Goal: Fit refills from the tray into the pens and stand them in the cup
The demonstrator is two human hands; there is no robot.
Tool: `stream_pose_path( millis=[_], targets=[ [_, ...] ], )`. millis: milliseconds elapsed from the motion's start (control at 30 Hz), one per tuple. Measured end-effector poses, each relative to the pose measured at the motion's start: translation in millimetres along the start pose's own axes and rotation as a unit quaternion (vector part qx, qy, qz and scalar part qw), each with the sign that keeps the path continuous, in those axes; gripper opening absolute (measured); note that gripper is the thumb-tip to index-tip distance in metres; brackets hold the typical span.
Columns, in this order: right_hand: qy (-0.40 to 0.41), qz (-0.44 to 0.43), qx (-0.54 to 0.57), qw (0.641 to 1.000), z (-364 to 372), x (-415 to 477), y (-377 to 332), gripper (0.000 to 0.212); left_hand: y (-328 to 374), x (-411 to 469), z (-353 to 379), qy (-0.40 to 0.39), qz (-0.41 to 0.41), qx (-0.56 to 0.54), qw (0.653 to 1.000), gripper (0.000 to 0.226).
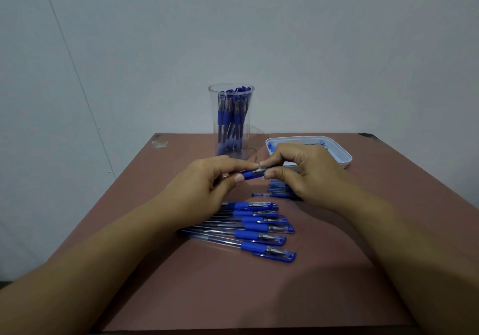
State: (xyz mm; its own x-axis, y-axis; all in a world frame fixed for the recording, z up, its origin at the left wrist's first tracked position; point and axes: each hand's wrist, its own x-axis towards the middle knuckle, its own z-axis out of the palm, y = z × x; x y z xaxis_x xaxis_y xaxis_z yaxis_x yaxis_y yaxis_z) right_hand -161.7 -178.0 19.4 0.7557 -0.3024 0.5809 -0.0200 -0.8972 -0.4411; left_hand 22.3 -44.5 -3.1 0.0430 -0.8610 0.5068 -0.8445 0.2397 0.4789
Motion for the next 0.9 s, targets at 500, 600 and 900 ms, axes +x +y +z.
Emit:
stream_pose_path(
  millis=[500, 600, 900],
  targets=[
    [-0.098, 0.08, -0.054, 0.99, -10, -4, 7, 0.006, -17, -3, -12, 0.033, 0.017, 0.041, 0.998, 0.027],
    [-0.143, 0.07, -0.086, 0.984, -2, -6, 8, 0.012, -19, -4, -14, 0.057, 0.043, 0.058, 0.996, 0.028],
    [-0.042, 0.05, -0.018, 0.998, 7, -4, -3, 0.014, -16, -3, -14, 0.06, 0.045, 0.028, 0.997, 0.029]
  ],
)
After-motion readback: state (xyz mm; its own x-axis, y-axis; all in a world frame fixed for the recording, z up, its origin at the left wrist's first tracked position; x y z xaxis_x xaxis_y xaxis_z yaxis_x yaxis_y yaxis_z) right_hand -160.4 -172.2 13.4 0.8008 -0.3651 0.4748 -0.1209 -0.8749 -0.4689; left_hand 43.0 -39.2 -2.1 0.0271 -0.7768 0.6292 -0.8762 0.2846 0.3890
